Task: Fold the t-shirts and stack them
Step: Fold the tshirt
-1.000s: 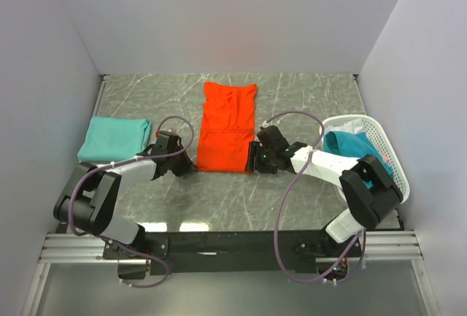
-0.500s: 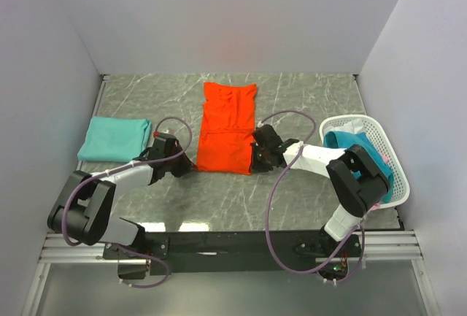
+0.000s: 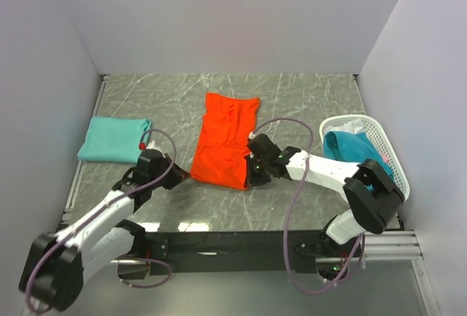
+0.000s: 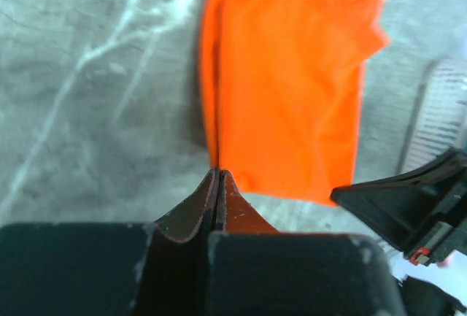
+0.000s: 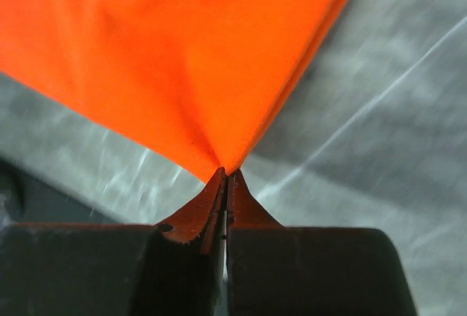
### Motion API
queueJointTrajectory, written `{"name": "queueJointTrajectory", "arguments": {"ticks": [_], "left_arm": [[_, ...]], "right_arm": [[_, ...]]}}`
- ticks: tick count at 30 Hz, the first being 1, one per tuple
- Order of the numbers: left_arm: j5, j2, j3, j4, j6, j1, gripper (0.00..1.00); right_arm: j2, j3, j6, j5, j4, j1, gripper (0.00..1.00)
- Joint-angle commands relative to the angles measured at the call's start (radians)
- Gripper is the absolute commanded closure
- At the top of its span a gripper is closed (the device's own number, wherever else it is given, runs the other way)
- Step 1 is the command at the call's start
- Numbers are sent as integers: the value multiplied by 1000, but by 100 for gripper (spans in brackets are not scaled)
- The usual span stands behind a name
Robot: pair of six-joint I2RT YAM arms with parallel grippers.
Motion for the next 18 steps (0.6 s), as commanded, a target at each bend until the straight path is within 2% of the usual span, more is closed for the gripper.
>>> {"name": "queueJointTrajectory", "arguments": {"ticks": [1,6,9,18], "left_arm": [[-58,-168,-10,-119,-38,-28,99],[-72,-427,1,-253,-75,-42,99],[-84,-519,39,-317,-86,-43,99],[-159,-613,162,-438,-93,-43,99]], "right_arm": [[-105,12,5,-63,-151,31,100],[-223,21,-1,-248,-239,95,100],[-277,52,-16,-327,-302,124,100],[-355,136,-56,-482,-394,146,100]]}}
